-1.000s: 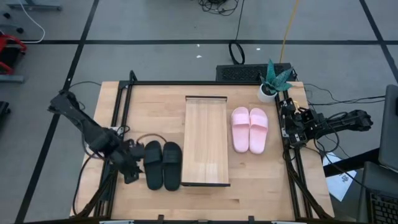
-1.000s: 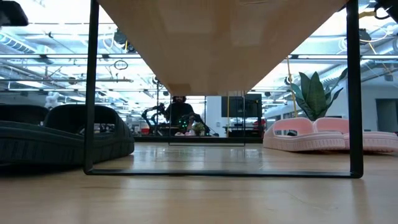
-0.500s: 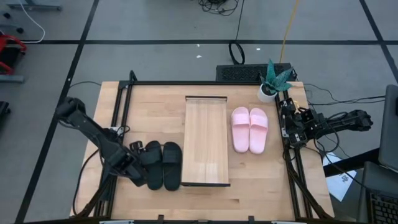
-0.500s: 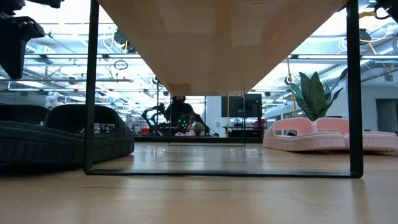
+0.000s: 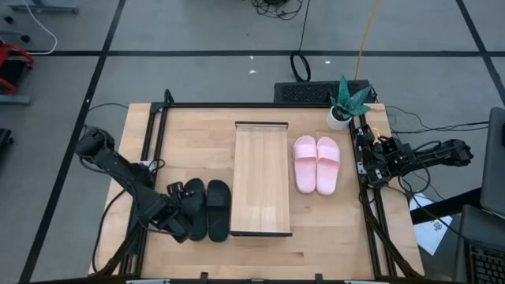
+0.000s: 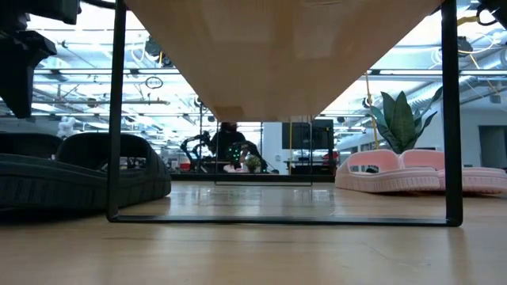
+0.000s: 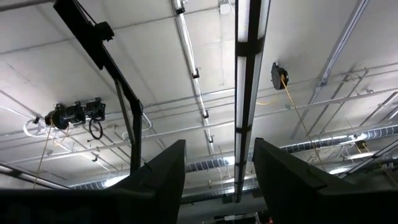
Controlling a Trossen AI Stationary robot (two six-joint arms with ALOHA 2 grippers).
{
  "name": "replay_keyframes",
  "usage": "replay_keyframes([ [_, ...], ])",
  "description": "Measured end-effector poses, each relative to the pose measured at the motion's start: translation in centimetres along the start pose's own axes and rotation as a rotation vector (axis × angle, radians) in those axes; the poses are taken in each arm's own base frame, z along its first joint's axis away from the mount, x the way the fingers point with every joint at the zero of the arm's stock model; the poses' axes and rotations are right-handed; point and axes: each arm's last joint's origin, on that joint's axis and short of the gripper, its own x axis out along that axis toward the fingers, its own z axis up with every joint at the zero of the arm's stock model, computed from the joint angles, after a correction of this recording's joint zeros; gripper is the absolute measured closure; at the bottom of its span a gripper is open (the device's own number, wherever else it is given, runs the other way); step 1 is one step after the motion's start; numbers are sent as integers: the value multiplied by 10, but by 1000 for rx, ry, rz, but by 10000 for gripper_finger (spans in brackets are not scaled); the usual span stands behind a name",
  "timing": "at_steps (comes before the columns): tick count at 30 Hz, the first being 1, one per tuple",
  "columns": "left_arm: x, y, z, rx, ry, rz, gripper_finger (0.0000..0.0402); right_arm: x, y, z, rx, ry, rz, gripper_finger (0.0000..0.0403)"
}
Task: Pick and place slides into the shelf
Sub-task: Put the left black slides on the shelf
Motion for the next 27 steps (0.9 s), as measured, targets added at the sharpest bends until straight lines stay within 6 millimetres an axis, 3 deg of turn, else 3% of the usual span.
replay_keyframes([
  [11, 18, -10, -2, 15, -9, 104, 149, 0, -3, 0, -3, -3, -97, 225],
  [17, 19, -12, -3, -61, 45, 80, 149, 0, -3, 0, -1, -4, -102, 225],
  [23, -13, -9, 1, -52, 19, -48, 149, 0, -3, 0, -1, -4, -102, 225],
  [27, -43, 10, 1, -54, -34, -86, 149, 0, -3, 0, -1, -3, -101, 225],
])
